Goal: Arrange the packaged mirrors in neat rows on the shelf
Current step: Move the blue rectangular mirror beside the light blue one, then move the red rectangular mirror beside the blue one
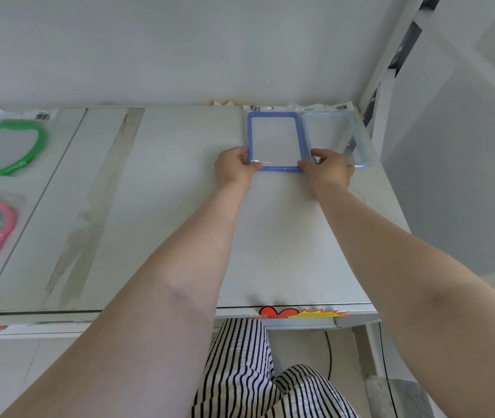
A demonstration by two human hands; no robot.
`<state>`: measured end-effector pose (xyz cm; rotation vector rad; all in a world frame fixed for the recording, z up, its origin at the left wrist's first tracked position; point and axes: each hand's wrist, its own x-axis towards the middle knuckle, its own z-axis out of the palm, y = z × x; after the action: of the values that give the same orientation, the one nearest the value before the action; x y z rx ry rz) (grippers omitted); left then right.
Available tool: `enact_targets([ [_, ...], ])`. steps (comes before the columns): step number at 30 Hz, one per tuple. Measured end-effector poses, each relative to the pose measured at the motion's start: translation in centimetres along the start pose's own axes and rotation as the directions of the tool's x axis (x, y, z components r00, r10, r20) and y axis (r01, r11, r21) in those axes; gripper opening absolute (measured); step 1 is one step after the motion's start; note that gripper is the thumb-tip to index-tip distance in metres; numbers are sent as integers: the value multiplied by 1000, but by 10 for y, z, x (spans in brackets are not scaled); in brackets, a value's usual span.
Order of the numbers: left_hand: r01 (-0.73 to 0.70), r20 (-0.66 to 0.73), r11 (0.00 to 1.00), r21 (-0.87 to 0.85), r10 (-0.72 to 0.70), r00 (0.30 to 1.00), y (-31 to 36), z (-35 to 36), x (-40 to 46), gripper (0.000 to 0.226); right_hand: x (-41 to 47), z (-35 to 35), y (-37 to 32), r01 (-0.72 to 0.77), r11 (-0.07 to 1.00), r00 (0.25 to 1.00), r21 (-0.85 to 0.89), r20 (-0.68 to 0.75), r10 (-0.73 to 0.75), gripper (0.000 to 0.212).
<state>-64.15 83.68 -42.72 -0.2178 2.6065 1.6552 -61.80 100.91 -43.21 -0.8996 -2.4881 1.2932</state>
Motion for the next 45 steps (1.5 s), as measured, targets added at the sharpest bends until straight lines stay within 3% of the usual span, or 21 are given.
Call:
enact_targets([
  [10,11,-100,991,132,3,995,2,-3,-1,55,-9,-9,-7,24,999,1000,-30,-14,-25,56],
  [14,-17,-33,976,216,25,999,13,-30,-23,58,-39,-25,-18,97,992,995,-86,42,-94,53],
  [17,-33,62,955,296,15,998,20,-63,-62,58,-74,-41,-25,148,986,975,-73,178,-133,48],
  [22,-93,164,839,536,4,986,7,-126,-152,56,-148,-54,-40,366,907,854,-206,461,-240,47],
  [24,-79,144,790,608,-12,990,5,-156,-174,56,-176,-50,-53,456,862,793,-223,541,-279,47],
  [35,60,-39,731,680,-47,998,-31,-290,-260,53,-307,-2,-110,705,707,506,-54,737,-448,43],
  [41,130,-131,766,630,-60,990,-79,-363,-313,49,-384,40,-125,755,655,440,-35,768,-466,44],
  [45,132,-146,777,616,-52,988,-119,-422,-350,37,-448,72,-136,750,660,438,-33,773,-459,43],
])
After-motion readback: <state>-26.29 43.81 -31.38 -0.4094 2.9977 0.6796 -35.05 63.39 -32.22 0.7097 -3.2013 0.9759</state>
